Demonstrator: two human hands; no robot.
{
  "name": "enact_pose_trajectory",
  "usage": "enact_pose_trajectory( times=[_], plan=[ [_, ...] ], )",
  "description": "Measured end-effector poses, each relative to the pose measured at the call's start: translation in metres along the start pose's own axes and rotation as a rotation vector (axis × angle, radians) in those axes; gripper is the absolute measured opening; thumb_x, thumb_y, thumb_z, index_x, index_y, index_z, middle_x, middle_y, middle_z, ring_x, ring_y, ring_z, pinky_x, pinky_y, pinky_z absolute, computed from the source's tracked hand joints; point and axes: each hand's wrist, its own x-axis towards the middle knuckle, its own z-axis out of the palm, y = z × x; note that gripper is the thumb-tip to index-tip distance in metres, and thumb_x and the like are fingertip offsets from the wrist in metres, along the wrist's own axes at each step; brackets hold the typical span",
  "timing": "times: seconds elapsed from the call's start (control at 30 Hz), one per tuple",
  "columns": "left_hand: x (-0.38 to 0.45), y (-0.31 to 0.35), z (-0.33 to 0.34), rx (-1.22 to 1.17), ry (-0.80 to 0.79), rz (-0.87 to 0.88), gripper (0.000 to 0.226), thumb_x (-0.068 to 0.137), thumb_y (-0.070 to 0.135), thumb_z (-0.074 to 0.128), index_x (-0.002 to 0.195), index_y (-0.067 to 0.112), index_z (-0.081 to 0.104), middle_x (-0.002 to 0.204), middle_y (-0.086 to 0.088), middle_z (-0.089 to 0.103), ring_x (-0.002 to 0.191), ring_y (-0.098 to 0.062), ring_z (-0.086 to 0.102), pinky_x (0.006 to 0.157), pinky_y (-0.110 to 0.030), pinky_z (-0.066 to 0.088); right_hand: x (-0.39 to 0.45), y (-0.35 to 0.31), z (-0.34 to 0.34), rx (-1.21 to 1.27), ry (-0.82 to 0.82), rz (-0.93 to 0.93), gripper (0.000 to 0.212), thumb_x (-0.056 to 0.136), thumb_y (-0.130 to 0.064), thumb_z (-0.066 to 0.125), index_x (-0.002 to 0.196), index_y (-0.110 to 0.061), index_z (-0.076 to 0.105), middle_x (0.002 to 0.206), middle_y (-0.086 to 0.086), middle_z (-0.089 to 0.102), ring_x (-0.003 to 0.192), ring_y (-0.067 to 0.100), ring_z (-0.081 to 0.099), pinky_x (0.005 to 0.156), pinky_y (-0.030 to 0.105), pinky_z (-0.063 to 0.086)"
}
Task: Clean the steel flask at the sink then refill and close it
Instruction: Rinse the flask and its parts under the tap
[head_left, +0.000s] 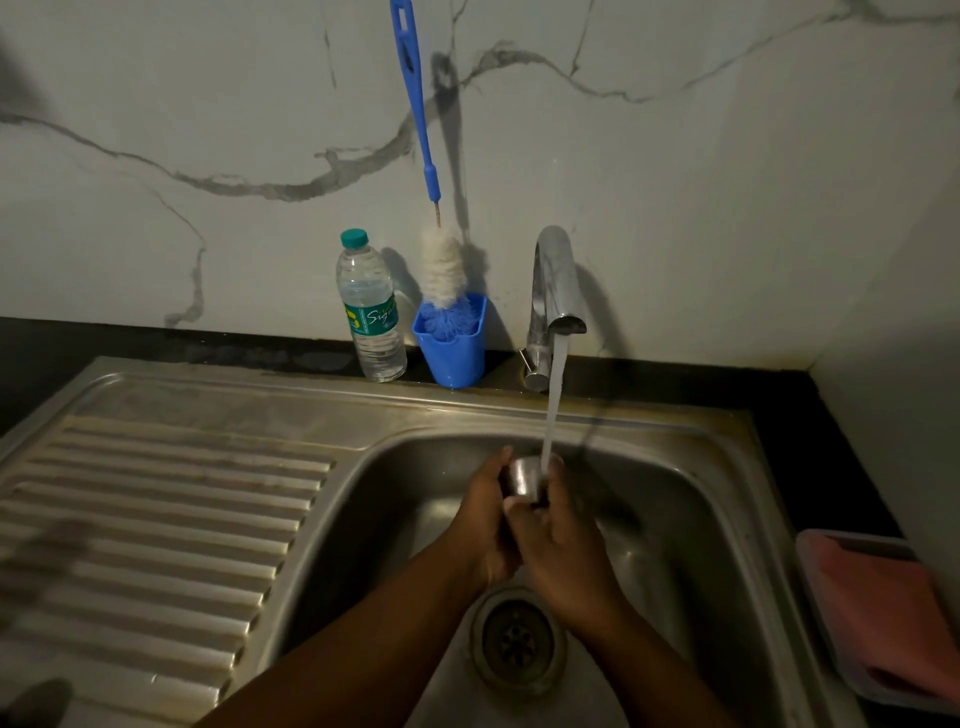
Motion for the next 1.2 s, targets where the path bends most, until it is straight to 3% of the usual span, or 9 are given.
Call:
enact_pose_trajectory(
  times=[0.13, 0.2, 0.3, 0.37, 0.5, 0.6, 0.8, 0.93, 1.2],
  plan=[
    [0.002, 0.006, 0.002, -0.074, -0.008, 0.015, 0.057, 0.095, 0.053, 0.042, 0.095, 0.001, 0.065, 0.076, -0.018, 0.07, 0.07, -0.028, 0.067, 0.072, -0.034, 0.052, -0.008, 0.011, 0.006, -0.399, 0.065, -0.242, 0.073, 0.083, -0.071, 0.006, 0.144, -0.04, -0.018, 0.152, -0.018, -0.017, 0.14, 0.002, -0.014, 0.114, 0.031, -0.007],
    [-0.002, 0.005, 0.002, -0.076, 0.013, 0.027, 0.068, 0.092, 0.063, 0.041, 0.103, 0.0, 0.065, 0.086, -0.021, 0.072, 0.076, -0.031, 0.07, 0.074, -0.038, 0.052, -0.003, 0.021, 0.007, -0.397, 0.066, -0.202, 0.079, 0.078, -0.078, 0.005, 0.146, -0.042, -0.009, 0.151, -0.02, -0.007, 0.143, 0.005, -0.002, 0.118, 0.036, -0.001],
    [0.002, 0.001, -0.002, 0.091, 0.08, 0.134, 0.075, 0.091, 0.069, 0.032, 0.119, 0.005, 0.061, 0.107, -0.019, 0.072, 0.096, -0.031, 0.071, 0.082, -0.041, 0.055, 0.002, 0.019, 0.002, 0.105, 0.018, 0.043, 0.08, 0.066, -0.089, 0.033, 0.134, -0.046, 0.036, 0.141, -0.012, 0.046, 0.123, 0.009, 0.048, 0.107, 0.042, 0.039],
    [0.004, 0.001, 0.002, 0.241, 0.137, 0.234, 0.074, 0.092, 0.068, 0.028, 0.119, 0.008, 0.061, 0.11, -0.016, 0.071, 0.1, -0.028, 0.07, 0.09, -0.044, 0.054, 0.003, 0.009, -0.002, 0.278, 0.0, 0.08, 0.073, 0.067, -0.079, 0.047, 0.13, -0.043, 0.041, 0.128, -0.009, 0.056, 0.112, 0.009, 0.057, 0.1, 0.04, 0.047],
    [0.009, 0.006, 0.01, 0.477, 0.181, 0.418, 0.083, 0.091, 0.065, 0.017, 0.102, 0.003, 0.07, 0.091, -0.011, 0.075, 0.087, -0.018, 0.072, 0.079, -0.026, 0.054, 0.0, 0.006, -0.009, -0.14, 0.111, -0.105, 0.061, 0.094, -0.056, 0.034, 0.148, -0.04, 0.011, 0.156, -0.012, 0.012, 0.141, 0.01, 0.023, 0.114, 0.036, 0.028],
    [0.017, 0.011, 0.009, 0.521, 0.177, 0.502, 0.076, 0.097, 0.057, 0.017, 0.1, 0.005, 0.072, 0.09, -0.007, 0.075, 0.083, -0.009, 0.071, 0.071, -0.016, 0.049, -0.01, 0.013, -0.008, -0.469, 0.089, -0.218, 0.061, 0.087, -0.064, 0.006, 0.141, -0.042, -0.013, 0.148, -0.024, -0.012, 0.136, -0.003, -0.007, 0.115, 0.028, 0.003],
    [0.016, -0.008, 0.019, 0.492, 0.046, 0.536, 0.06, 0.1, 0.045, 0.023, 0.077, 0.01, 0.064, 0.068, -0.004, 0.068, 0.07, -0.014, 0.067, 0.072, -0.024, 0.052, 0.006, 0.012, -0.018, -0.288, 0.165, -0.079, 0.074, 0.087, -0.07, 0.012, 0.15, -0.032, 0.01, 0.158, -0.012, 0.006, 0.145, 0.01, 0.0, 0.12, 0.035, 0.005],
    [0.019, 0.001, 0.015, 0.38, 0.096, 0.446, 0.06, 0.105, 0.041, 0.022, 0.099, 0.001, 0.067, 0.092, -0.019, 0.072, 0.094, -0.028, 0.07, 0.087, -0.037, 0.053, 0.0, 0.01, -0.022, -0.498, 0.052, -0.247, 0.071, 0.079, -0.073, -0.002, 0.145, -0.045, -0.001, 0.148, -0.028, -0.011, 0.139, -0.003, -0.015, 0.116, 0.026, -0.004],
    [0.009, -0.006, 0.02, 0.447, 0.081, 0.402, 0.045, 0.106, 0.028, 0.028, 0.094, 0.005, 0.065, 0.083, -0.012, 0.068, 0.074, -0.016, 0.066, 0.065, -0.025, 0.052, 0.012, 0.007, -0.016, -0.107, 0.149, -0.02, 0.078, 0.079, -0.067, 0.019, 0.149, -0.032, 0.019, 0.158, -0.006, 0.013, 0.145, 0.011, 0.012, 0.118, 0.033, 0.016]
  ],
)
